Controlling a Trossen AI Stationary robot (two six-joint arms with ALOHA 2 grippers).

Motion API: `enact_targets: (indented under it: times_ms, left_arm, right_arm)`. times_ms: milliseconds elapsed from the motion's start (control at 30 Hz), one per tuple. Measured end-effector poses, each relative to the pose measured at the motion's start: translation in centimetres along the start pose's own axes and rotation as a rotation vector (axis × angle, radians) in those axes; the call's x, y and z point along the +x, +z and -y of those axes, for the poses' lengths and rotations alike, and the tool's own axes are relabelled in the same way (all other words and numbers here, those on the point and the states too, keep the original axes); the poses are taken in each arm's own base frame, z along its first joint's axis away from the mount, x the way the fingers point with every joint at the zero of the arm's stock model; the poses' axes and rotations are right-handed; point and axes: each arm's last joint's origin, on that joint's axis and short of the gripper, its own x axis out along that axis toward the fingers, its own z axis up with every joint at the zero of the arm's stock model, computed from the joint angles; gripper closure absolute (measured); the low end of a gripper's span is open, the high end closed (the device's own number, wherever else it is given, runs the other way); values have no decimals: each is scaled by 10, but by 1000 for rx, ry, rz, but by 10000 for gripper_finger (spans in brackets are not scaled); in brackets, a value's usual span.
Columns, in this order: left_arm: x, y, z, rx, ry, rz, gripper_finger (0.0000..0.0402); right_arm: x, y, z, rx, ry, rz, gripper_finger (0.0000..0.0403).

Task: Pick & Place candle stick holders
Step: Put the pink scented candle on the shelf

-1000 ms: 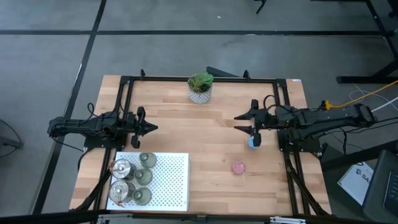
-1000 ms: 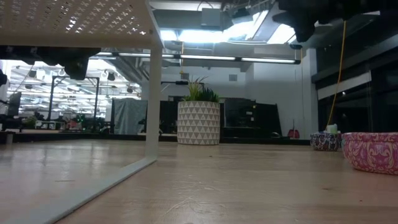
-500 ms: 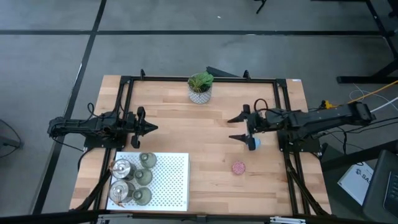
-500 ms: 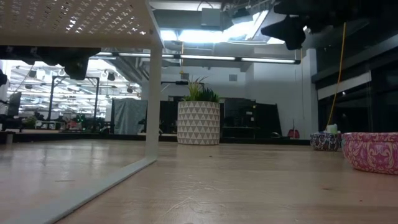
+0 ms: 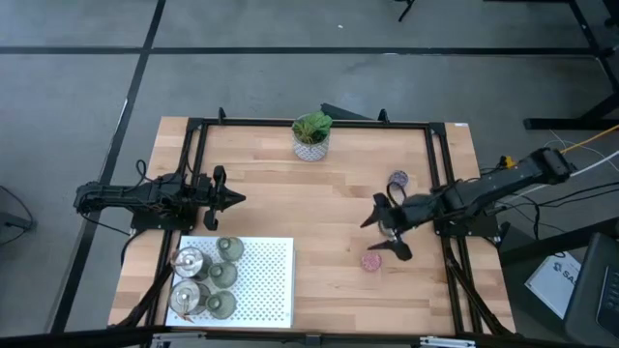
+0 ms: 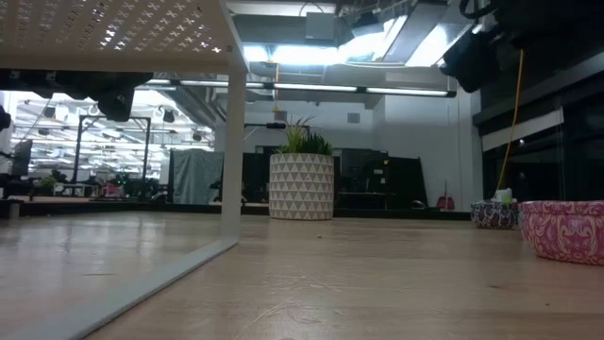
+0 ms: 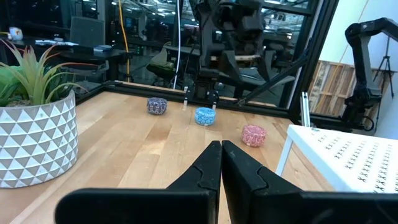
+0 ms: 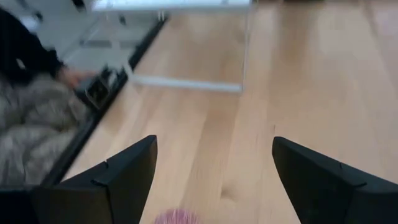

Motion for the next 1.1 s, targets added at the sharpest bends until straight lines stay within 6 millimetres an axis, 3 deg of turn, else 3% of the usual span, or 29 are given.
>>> enact_targets:
  times_ms: [333, 1100]
  left_arm:
    - [0, 0, 0, 0, 0, 0, 395]
    - [0, 0, 0, 0, 0, 0, 396]
  right_arm:
    - [29, -15, -26, -134, -8, -374, 82]
    - [74, -52, -33, -160, -8, -595, 82]
